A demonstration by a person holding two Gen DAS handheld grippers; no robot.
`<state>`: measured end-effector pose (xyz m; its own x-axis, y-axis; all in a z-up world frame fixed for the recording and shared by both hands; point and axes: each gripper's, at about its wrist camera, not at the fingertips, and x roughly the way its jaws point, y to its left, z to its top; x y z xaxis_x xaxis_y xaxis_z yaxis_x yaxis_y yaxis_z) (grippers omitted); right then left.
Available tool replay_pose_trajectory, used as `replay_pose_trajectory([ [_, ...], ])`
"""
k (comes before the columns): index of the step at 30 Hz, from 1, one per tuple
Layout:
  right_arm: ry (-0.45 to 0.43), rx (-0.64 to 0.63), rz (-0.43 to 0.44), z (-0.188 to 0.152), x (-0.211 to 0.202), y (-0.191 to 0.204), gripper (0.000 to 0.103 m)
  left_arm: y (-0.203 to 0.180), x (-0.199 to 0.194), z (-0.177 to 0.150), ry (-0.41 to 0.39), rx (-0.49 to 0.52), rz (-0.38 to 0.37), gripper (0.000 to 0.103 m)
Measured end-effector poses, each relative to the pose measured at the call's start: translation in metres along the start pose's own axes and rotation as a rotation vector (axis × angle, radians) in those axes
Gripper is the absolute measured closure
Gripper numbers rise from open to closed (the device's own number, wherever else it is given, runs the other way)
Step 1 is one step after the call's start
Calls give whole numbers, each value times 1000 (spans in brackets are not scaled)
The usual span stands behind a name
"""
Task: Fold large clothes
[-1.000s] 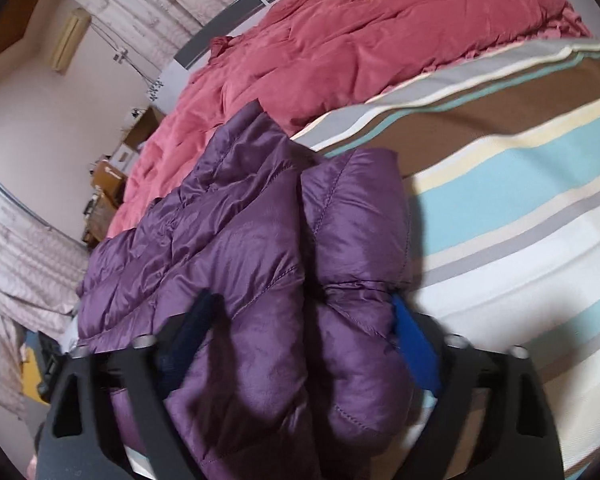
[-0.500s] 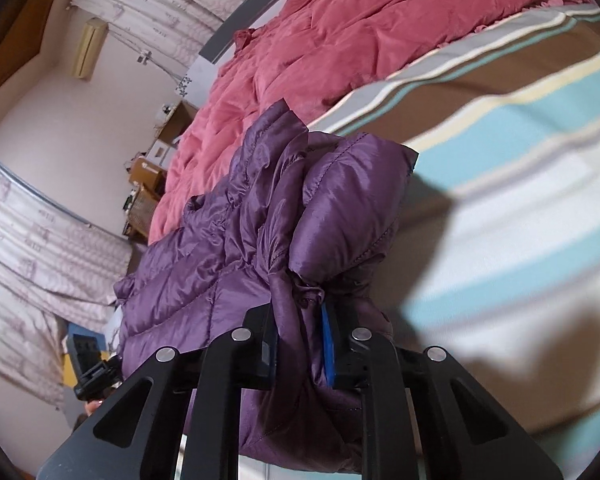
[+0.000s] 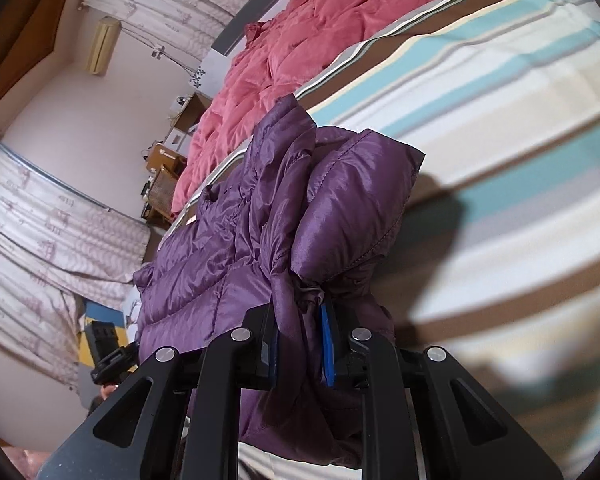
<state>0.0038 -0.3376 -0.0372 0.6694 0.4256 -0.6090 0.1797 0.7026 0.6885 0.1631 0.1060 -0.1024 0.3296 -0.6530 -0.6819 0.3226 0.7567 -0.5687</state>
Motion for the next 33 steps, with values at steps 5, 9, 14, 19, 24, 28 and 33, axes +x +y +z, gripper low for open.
replay_pose_trajectory([
  [5,-50,-69,-108,3,-8,8,53,3,-6,3,-16,-6,69,44],
  [9,-156,-111,-173,23,-28,16,51,6,-37,12,-118,2,160,35],
  [14,-133,-241,-187,59,0,44,51,-3,-42,54,-192,13,173,26],
  [19,-25,-240,-219,91,60,44,51,-12,19,91,-73,20,212,25],
  [24,12,-239,-270,94,77,45,86,-29,46,96,-49,11,223,81],
  [28,-52,-247,-260,101,52,65,95,-49,23,104,-166,24,220,90],
  [33,-127,-236,-317,120,56,79,96,-66,32,124,-243,12,327,90],
])
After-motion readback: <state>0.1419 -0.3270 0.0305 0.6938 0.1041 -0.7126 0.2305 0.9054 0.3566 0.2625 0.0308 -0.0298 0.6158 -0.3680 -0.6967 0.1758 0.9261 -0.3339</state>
